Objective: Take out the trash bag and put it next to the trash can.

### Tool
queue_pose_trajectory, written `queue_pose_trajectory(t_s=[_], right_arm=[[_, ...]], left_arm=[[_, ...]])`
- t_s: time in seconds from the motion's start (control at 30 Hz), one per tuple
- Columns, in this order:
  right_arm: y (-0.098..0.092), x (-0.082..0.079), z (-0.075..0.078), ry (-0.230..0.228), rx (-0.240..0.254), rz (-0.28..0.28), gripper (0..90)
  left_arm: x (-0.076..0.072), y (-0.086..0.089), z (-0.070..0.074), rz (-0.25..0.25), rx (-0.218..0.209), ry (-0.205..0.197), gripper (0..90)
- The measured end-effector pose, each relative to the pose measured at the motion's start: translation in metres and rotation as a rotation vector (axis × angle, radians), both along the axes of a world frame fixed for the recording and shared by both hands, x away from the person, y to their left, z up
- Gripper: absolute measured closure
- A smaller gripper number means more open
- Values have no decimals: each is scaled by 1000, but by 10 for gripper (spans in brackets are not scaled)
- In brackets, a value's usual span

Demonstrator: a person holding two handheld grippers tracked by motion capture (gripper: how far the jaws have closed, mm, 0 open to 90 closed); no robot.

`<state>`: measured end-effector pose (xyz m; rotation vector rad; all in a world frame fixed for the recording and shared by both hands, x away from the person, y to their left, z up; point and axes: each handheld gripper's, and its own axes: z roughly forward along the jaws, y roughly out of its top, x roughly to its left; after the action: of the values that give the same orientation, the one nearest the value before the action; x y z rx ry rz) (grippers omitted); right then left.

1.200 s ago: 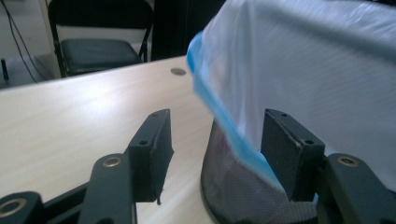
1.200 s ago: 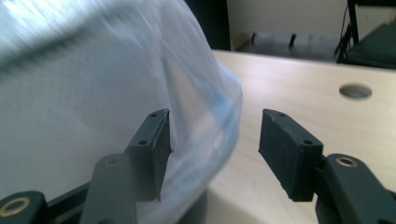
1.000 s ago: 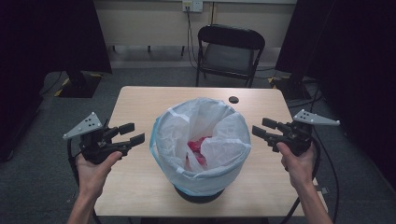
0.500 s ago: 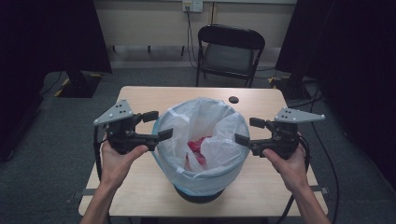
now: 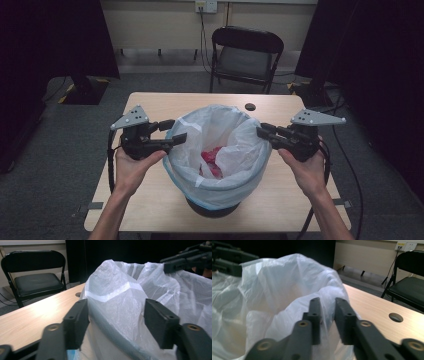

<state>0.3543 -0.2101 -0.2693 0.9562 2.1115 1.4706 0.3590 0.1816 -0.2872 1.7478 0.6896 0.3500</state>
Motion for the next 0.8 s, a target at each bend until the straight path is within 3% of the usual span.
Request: queue_pose_trajectory(t_s=[0.1, 0.23, 0.3, 0.4, 0.47, 0.6, 0.67, 0.8], right_arm=[[-2, 5, 3, -2, 36, 15, 900], [1, 8, 3, 4, 63, 48, 900], [3, 8, 3, 1, 80, 60, 900], [5, 9, 4, 0, 124, 82, 900], [7, 9, 5, -2, 124, 93, 900], [11, 8, 8, -7, 142, 114, 900], [13, 8, 11, -10, 159, 128, 900], [14, 7, 20, -12, 204, 159, 900]], left_arm=[[-1, 4, 0, 16, 3, -6, 469], [-3, 10, 0, 36, -9, -21, 600], [-5, 13, 2, 54, -13, -52, 704], [-8, 17, 3, 35, -41, -80, 857], [-7, 17, 3, 26, -32, -74, 896], [-9, 15, 7, -1, -64, -70, 900], [-12, 13, 12, -24, -97, -71, 900], [-19, 4, 31, -60, -110, -109, 900]])
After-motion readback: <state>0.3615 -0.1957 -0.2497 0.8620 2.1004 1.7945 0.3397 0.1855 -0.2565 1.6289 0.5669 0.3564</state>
